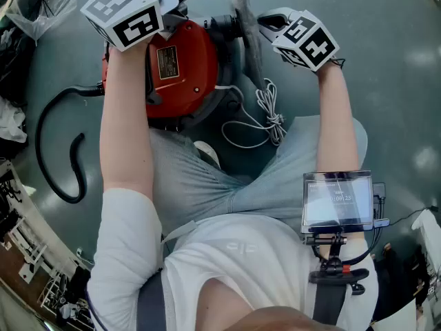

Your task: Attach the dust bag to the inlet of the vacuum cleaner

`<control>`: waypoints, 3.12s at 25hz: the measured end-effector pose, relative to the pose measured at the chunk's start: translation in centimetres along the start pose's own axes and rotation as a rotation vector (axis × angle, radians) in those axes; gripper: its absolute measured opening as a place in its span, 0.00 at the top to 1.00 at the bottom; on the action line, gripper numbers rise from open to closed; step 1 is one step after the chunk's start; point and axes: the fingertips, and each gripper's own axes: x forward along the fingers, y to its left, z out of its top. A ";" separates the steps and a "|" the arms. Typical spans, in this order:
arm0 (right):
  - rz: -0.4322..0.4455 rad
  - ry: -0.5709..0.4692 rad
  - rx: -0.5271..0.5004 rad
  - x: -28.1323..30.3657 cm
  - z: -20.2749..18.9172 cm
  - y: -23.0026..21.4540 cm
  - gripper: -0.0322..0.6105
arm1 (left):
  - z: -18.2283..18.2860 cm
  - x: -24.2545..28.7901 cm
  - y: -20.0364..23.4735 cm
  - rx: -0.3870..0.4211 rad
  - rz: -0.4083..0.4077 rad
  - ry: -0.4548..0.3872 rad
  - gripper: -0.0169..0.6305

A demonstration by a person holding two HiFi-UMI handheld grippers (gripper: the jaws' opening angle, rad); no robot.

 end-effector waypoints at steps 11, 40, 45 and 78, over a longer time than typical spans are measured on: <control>0.061 -0.281 0.060 -6.3 3.8 -0.8 0.94 | 0.2 0.1 -0.1 0.004 0.003 -0.017 0.91; 0.105 -0.160 -0.302 -1.7 1.9 3.4 0.48 | 1.0 -1.7 1.3 -0.021 0.050 -0.106 0.91; -0.054 -0.293 -0.050 -8.8 2.5 0.3 0.48 | 4.5 -2.1 1.3 0.111 0.243 -0.122 0.91; -0.483 -0.941 0.181 -67.8 46.3 15.5 0.92 | 53.4 -11.0 -26.3 -0.098 0.365 -0.027 0.96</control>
